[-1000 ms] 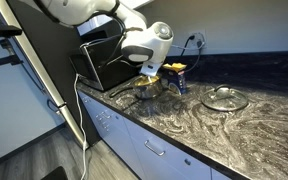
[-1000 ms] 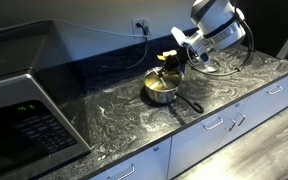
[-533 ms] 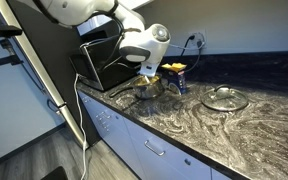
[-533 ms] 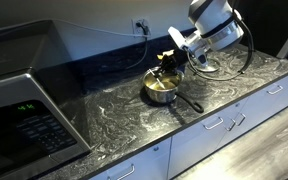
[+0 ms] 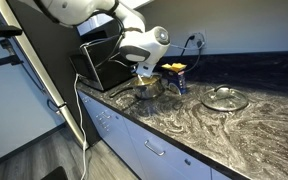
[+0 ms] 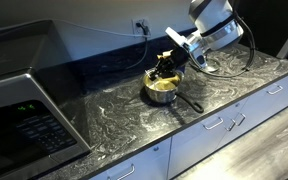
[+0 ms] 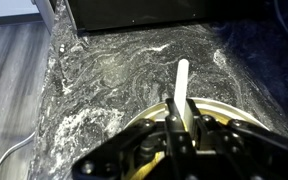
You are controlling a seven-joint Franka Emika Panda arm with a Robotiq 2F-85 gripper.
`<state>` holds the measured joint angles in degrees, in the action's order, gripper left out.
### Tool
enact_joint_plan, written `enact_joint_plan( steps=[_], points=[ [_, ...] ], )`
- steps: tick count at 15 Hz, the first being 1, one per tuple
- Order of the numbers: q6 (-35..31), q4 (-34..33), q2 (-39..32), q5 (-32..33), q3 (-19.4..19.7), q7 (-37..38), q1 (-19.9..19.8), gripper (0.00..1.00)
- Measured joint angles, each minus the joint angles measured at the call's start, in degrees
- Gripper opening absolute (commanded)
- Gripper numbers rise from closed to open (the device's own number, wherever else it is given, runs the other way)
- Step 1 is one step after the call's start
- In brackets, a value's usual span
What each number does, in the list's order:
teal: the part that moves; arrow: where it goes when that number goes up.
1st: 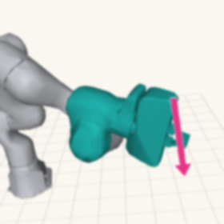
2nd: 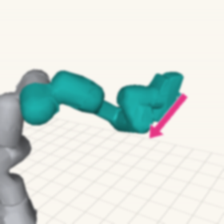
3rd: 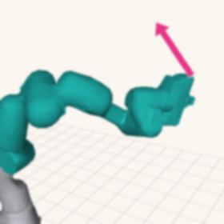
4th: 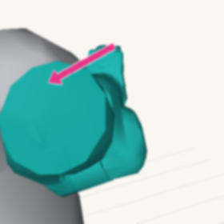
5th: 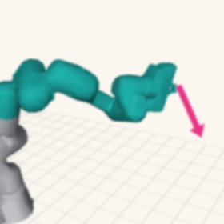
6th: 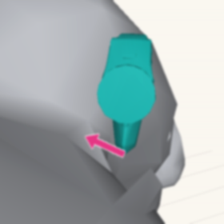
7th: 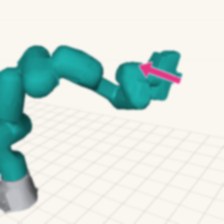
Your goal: Pick up the spoon, stir in the pot to mix the objects, put the spoon back on the table and then, pick up the lid and close the pot
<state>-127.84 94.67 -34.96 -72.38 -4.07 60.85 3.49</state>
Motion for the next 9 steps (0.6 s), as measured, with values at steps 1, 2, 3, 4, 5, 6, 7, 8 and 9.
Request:
enact_joint_plan(
  steps=[1, 2, 3, 4, 5, 6, 7, 8, 9],
  points=[
    [0.08, 0.00, 0.00, 0.33, 0.19, 0.46, 0.03, 0.03],
    [0.09, 0.04, 0.01, 0.78, 0.44, 1.04, 0.06, 0.03],
    [0.09, 0.09, 0.03, 1.53, 0.76, 1.77, 0.10, 0.03],
    [0.09, 0.14, 0.06, 2.34, 1.12, 2.54, 0.11, 0.03],
    [0.07, 0.20, 0.11, 3.10, 1.49, 3.04, 0.11, 0.03],
    [0.06, 0.25, 0.19, 3.83, 1.87, 3.66, 0.12, 0.03],
    [0.04, 0.28, 0.27, 4.35, 2.23, 3.82, 0.12, 0.03],
    [-0.01, 0.31, 0.37, 4.76, 2.54, 3.83, 0.10, 0.03],
    [-0.09, 0.33, 0.49, 5.13, 2.79, 3.83, 0.08, 0.03]
  ],
)
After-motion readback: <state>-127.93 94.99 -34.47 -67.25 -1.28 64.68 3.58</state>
